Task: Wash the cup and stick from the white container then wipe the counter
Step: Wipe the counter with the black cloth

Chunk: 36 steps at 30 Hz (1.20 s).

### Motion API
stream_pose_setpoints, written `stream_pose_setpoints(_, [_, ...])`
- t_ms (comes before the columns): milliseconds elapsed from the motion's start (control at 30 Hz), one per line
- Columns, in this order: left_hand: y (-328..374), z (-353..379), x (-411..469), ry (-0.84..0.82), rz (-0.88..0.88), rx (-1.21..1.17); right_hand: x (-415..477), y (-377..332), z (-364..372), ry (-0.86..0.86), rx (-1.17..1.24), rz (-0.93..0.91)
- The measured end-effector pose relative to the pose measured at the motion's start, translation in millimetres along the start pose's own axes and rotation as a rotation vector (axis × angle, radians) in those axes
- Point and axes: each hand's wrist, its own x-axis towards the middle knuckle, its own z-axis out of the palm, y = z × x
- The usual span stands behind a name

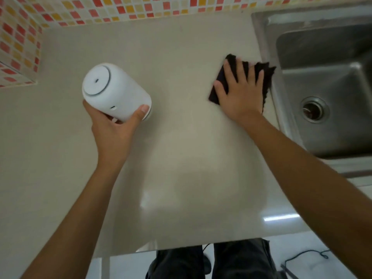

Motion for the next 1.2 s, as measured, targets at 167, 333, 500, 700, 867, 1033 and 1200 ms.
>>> stream_pose_setpoints(167, [9.1, 13.6, -3.5, -0.028, -0.003, -0.014, -197.7, -31.2, 3.0, -0.110, 0.037, -0.365])
stream_pose_setpoints(333, [12.4, 30.5, -14.4, -0.090, -0.023, 0.014, -222.8, 8.6, -0.4, -0.207, 0.001, -0.517])
stream_pose_setpoints(500, [11.0, 47.7, -18.0, -0.117, -0.023, 0.026, -105.1, 36.7, -0.9, 0.003, -0.015, -0.299])
stream_pose_setpoints(700, [13.9, 73.2, -15.8, -0.156, 0.023, 0.042, 52.2, 39.7, -12.2, -0.026, -0.071, -0.088])
stream_pose_setpoints(867, [14.5, 86.7, -14.1, -0.196, 0.056, 0.088, 34.1, 38.8, -5.2, -0.006, -0.045, -0.125])
stream_pose_setpoints(1033, [14.9, 89.3, -15.2, -0.226, 0.070, 0.097, -75.4, 37.5, -5.5, 0.009, 0.020, -0.216])
stream_pose_setpoints(1200, [11.9, 85.8, -19.8, -0.263, 0.066, 0.087, -161.2, 40.4, 1.4, -0.041, -0.023, -0.277])
